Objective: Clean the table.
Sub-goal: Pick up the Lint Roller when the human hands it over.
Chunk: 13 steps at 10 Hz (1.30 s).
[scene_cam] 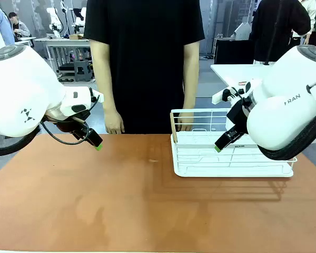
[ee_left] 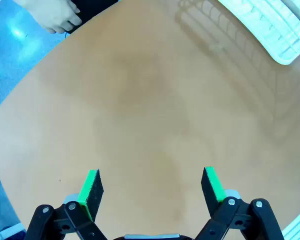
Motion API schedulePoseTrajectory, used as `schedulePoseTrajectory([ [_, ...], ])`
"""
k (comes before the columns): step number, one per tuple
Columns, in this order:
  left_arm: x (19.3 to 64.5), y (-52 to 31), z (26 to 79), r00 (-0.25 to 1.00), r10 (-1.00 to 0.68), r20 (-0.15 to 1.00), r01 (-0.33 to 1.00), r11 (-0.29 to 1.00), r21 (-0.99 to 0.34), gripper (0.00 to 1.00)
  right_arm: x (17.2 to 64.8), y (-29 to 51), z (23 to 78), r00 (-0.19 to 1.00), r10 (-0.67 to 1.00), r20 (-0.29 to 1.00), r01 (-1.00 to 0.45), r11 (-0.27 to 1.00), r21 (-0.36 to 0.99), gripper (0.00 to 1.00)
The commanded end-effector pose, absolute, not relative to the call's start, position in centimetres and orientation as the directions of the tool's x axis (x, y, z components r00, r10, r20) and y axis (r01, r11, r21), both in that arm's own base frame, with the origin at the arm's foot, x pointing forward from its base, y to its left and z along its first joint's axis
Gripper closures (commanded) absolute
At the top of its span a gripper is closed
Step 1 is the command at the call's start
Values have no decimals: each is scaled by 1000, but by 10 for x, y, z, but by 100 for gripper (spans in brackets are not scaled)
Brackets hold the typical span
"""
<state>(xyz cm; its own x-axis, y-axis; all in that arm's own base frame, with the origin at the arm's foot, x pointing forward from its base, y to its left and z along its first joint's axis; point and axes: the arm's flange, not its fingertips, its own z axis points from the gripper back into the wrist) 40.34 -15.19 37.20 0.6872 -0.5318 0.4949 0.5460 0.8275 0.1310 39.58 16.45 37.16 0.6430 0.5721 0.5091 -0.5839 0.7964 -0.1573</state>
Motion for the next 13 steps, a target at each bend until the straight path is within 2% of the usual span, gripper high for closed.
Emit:
schedulePoseTrajectory([
  [1, 403, -152, 372, 687, -532, 495, 546, 827, 131, 0, 396, 164, 372, 643, 572, 509, -584, 797, -157, 0],
  [12, 403, -152, 372, 686, -533, 495, 547, 827, 131, 0, 396, 164, 372, 643, 573, 509, -584, 796, -158, 0],
  [13, 407, -152, 400, 688, -545, 479, 628, 778, -18, 0, 398, 158, 400, 640, 535, 551, -575, 809, -117, 0],
])
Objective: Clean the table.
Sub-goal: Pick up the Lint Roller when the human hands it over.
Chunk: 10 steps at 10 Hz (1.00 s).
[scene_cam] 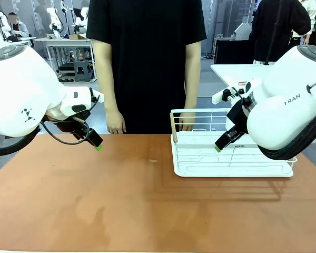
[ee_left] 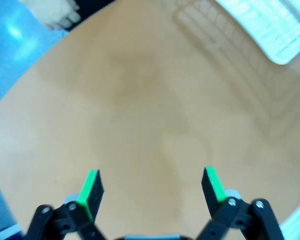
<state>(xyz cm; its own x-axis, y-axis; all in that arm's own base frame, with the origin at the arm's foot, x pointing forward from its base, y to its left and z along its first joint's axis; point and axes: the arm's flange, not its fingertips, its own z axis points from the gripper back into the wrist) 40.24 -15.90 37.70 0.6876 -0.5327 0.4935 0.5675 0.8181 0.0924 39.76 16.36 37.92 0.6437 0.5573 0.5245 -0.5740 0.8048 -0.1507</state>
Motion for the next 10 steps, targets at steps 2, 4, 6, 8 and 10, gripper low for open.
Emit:
schedulePoseTrajectory([
  [2, 433, -117, 458, 753, -462, 468, 620, 736, -271, 0, 404, 127, 461, 728, 355, 586, -544, 820, 178, 0],
  [4, 450, -59, 481, 897, -249, 364, 430, 677, -598, 0, 403, 71, 495, 845, 179, 504, -476, 683, 554, 0],
  [6, 447, -8, 478, 927, -168, 335, 373, 488, -789, 0, 397, 28, 495, 908, 42, 416, -376, 519, 767, 0],
  [8, 438, 61, 477, 919, -181, 350, 392, 333, -858, 0, 386, -21, 482, 946, -63, 318, -272, 381, 884, 0],
  [10, 418, 123, 474, 916, -73, 394, 398, 274, -875, 0, 374, -59, 465, 957, -169, 235, -174, 315, 933, 0],
])
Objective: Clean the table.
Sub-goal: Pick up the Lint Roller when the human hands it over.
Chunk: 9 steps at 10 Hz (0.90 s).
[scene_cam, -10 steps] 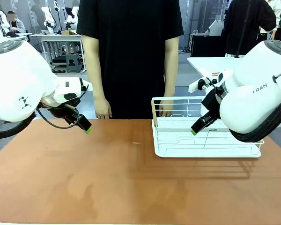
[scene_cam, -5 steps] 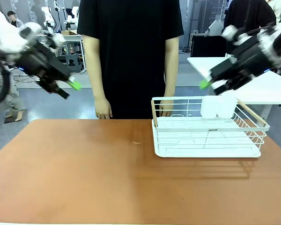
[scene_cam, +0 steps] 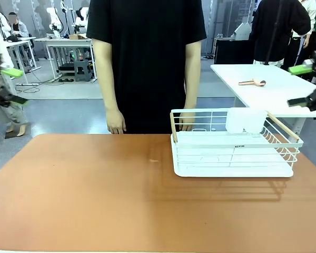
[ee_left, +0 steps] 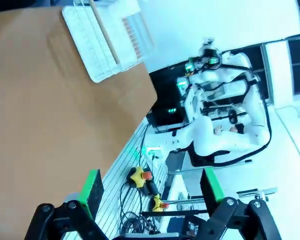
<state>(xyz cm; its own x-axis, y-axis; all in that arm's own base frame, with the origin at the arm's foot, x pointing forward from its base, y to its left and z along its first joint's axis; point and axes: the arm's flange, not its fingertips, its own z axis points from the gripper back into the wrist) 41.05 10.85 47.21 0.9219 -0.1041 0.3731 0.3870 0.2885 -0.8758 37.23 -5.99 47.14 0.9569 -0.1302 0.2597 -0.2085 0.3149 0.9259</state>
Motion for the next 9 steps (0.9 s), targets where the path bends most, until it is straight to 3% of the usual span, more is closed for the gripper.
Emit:
schedulePoseTrajectory([
  [1, 406, 154, 473, 921, -19, 389, 375, 307, -874, 0, 366, -78, 455, 955, -208, 211, -148, 281, 948, 0],
  [4, 388, 230, 488, 928, 87, 363, 320, 316, -893, 0, 341, -143, 442, 924, -341, 172, -107, 201, 974, 0],
  [6, 384, 265, 488, 960, 166, 227, 162, 334, -928, 0, 328, -175, 434, 904, -389, 176, -109, 188, 976, 0],
  [9, 388, 270, 486, 965, 154, 212, 145, 356, -923, 0, 328, -185, 428, 906, -379, 190, -130, 178, 975, 0],
])
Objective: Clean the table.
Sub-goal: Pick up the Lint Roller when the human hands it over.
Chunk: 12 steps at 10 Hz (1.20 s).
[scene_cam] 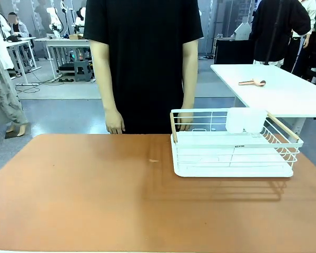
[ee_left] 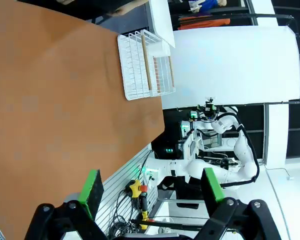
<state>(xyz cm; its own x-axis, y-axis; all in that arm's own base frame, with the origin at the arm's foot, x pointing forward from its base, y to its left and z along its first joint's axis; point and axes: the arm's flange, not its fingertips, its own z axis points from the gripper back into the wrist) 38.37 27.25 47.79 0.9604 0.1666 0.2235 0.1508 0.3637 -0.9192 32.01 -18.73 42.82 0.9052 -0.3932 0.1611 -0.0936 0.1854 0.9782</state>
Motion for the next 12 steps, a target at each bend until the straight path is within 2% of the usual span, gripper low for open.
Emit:
schedulePoseTrajectory([
  [1, 379, 274, 479, 957, 172, 235, 161, 363, -918, 0, 319, -187, 432, 904, -397, 156, -85, 190, 978, 0],
  [12, 379, 274, 479, 957, 172, 235, 161, 363, -918, 0, 319, -187, 432, 904, -397, 156, -85, 190, 978, 0],
])
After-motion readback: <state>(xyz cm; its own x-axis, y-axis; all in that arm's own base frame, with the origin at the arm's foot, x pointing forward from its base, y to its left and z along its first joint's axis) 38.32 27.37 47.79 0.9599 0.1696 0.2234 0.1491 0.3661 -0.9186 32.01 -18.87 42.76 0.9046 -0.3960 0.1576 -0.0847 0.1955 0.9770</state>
